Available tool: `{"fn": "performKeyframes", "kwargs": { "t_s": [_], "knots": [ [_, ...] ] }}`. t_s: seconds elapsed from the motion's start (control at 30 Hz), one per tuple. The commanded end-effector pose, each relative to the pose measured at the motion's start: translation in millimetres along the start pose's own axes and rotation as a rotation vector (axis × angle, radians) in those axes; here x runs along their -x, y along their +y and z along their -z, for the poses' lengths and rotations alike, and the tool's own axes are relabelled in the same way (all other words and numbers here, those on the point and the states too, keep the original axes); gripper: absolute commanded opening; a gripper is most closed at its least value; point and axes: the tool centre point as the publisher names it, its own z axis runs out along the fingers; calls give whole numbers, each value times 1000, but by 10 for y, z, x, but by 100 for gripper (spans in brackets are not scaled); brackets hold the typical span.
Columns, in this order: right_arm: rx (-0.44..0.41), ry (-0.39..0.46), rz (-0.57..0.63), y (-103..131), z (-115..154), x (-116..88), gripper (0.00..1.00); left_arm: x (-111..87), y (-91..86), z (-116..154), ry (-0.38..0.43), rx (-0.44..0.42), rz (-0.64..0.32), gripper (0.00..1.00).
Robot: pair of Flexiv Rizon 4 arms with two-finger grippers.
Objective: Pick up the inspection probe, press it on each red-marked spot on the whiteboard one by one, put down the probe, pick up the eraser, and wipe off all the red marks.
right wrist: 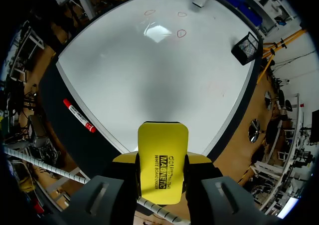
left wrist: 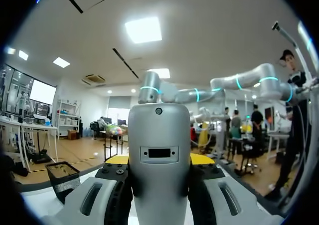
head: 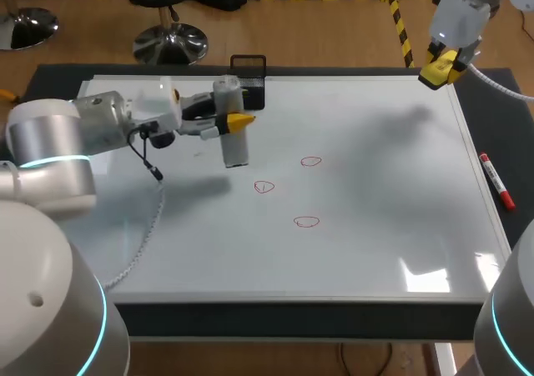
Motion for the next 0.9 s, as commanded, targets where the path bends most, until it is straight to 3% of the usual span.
{"fn": "performKeyframes", "kwargs": {
  "t_s": [0.03, 0.63, 0.9],
  "knots": [
    [0, 5, 2, -9, 9, 7, 0, 31, 111, -118, 37, -23, 11, 0],
    [0, 5, 2, -9, 9, 7, 0, -131, 458, -326, 127, -43, 61, 0],
    [0, 5, 2, -9, 9, 7, 0, -162, 548, -363, 152, -2, 50, 0]
  ]
}}
